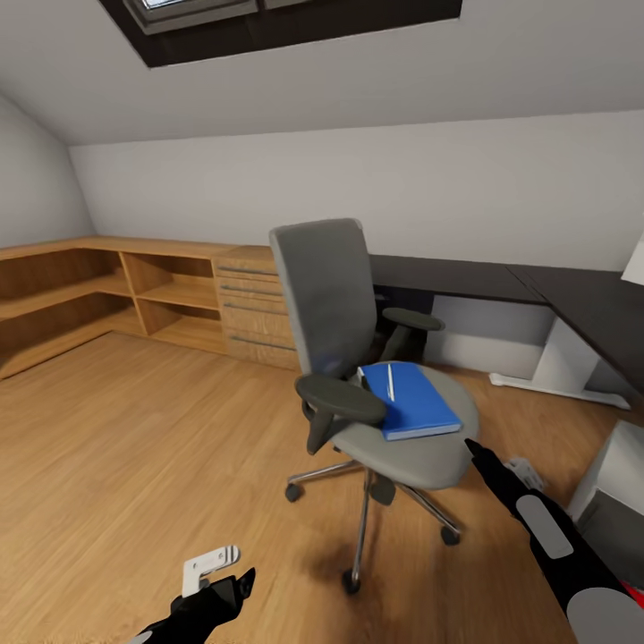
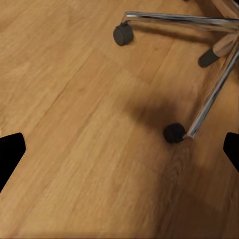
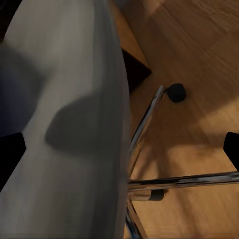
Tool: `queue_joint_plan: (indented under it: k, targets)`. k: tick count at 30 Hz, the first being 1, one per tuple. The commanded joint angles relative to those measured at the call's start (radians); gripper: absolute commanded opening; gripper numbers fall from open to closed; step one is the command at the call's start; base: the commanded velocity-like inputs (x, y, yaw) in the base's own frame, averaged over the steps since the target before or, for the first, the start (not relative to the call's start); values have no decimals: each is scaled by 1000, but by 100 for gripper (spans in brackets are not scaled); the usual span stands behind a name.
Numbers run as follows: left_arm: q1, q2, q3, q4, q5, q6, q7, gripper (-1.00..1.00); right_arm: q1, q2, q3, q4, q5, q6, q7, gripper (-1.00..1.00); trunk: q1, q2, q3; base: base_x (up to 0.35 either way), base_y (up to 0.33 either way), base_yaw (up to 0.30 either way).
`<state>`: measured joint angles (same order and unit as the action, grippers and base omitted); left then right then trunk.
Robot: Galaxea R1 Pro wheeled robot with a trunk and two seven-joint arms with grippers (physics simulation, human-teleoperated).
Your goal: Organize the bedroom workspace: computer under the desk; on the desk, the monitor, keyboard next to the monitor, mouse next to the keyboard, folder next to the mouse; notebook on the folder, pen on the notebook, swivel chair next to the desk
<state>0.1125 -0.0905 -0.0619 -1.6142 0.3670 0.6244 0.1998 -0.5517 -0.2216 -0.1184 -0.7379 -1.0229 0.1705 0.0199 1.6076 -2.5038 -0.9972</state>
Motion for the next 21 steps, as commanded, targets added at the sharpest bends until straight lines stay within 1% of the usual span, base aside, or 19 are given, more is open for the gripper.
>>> queue_joint_plan:
  k: [1, 17, 21]
  targets:
    - [-1, 0, -2, -1, 10, 3, 9, 100, 1, 1, 2, 14, -9, 6, 2, 100, 0, 0, -1, 0, 0, 246]
    - [-1, 1, -11, -1, 10, 0, 9, 100, 1, 1, 1, 14, -11, 6, 2, 100, 0, 0, -6, 0, 0, 245]
    - [-1, 1, -12, -1, 10, 1, 9, 100, 1, 0, 0, 14, -10, 6, 2, 100, 0, 0, -6, 0, 0, 63]
